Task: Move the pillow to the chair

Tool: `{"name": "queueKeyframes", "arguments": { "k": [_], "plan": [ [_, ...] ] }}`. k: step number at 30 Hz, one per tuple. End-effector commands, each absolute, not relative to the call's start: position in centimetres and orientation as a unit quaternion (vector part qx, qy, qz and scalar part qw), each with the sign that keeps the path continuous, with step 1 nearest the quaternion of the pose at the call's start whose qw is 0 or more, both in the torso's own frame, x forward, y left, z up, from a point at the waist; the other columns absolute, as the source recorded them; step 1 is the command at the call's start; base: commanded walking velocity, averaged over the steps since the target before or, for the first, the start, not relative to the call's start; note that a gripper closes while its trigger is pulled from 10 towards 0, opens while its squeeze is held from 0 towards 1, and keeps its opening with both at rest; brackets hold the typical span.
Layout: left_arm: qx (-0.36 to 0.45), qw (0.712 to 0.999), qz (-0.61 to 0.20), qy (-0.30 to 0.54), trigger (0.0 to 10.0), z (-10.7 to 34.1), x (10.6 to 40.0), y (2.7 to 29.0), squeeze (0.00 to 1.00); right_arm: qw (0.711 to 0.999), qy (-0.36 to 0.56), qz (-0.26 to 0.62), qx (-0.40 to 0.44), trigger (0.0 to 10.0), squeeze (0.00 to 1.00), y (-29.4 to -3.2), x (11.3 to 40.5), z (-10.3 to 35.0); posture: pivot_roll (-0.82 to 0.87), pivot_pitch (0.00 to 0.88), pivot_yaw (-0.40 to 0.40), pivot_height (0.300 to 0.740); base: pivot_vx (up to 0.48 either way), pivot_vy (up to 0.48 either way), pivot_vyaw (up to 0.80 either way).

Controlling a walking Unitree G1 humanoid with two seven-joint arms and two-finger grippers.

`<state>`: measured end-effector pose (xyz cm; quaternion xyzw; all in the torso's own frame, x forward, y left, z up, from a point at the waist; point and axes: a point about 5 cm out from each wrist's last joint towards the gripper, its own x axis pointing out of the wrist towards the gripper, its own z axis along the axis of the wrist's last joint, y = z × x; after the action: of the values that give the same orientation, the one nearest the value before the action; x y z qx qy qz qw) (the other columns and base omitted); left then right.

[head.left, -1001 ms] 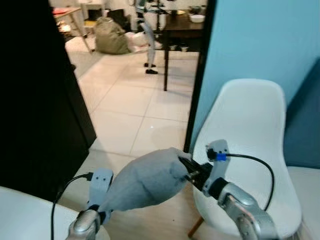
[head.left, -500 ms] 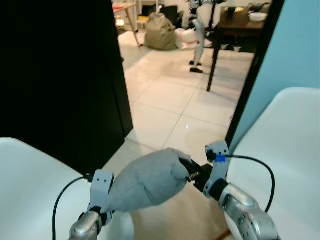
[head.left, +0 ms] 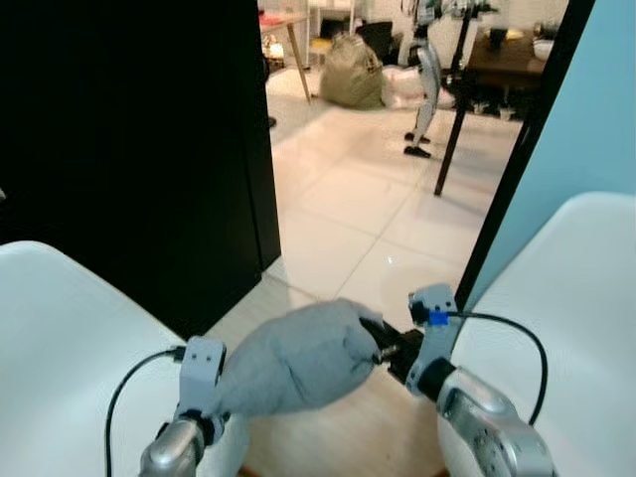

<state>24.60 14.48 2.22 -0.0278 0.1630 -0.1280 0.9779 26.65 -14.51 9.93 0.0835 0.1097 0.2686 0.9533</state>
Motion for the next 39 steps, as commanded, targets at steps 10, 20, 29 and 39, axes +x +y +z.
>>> {"name": "queueKeyframes", "arguments": {
  "k": [10, 20, 29, 39],
  "plan": [
    [-0.034, 0.979, -0.150, 0.133, 10.0, 3.4, 25.2, 13.8, 0.00, 0.941, 0.068, 0.310, 0.116, 10.0, 0.00, -12.8, 26.6, 11.1, -0.01, 0.008, 0.015, 0.740, 0.000, 0.000, 0.80],
    [-0.041, 0.980, -0.150, 0.123, 10.0, 3.7, 25.5, 13.6, 0.00, 0.914, -0.006, 0.358, 0.192, 10.0, 0.00, -11.7, 26.6, 14.2, -0.01, 0.000, 0.011, 0.740, 0.000, 0.000, 0.80],
    [-0.041, 0.981, -0.148, 0.122, 10.0, 3.8, 25.6, 13.6, 0.00, 0.891, -0.043, 0.383, 0.240, 10.0, 0.00, -11.2, 26.6, 16.0, -0.01, 0.000, 0.014, 0.740, 0.000, 0.000, 0.80],
    [-0.034, 0.984, -0.132, 0.114, 10.0, 4.2, 26.2, 14.1, 0.00, 0.895, 0.002, 0.402, 0.191, 10.0, 0.00, -8.6, 27.2, 14.6, -0.01, 0.000, 0.020, 0.740, 0.000, 0.000, 0.80]
  ]
}}
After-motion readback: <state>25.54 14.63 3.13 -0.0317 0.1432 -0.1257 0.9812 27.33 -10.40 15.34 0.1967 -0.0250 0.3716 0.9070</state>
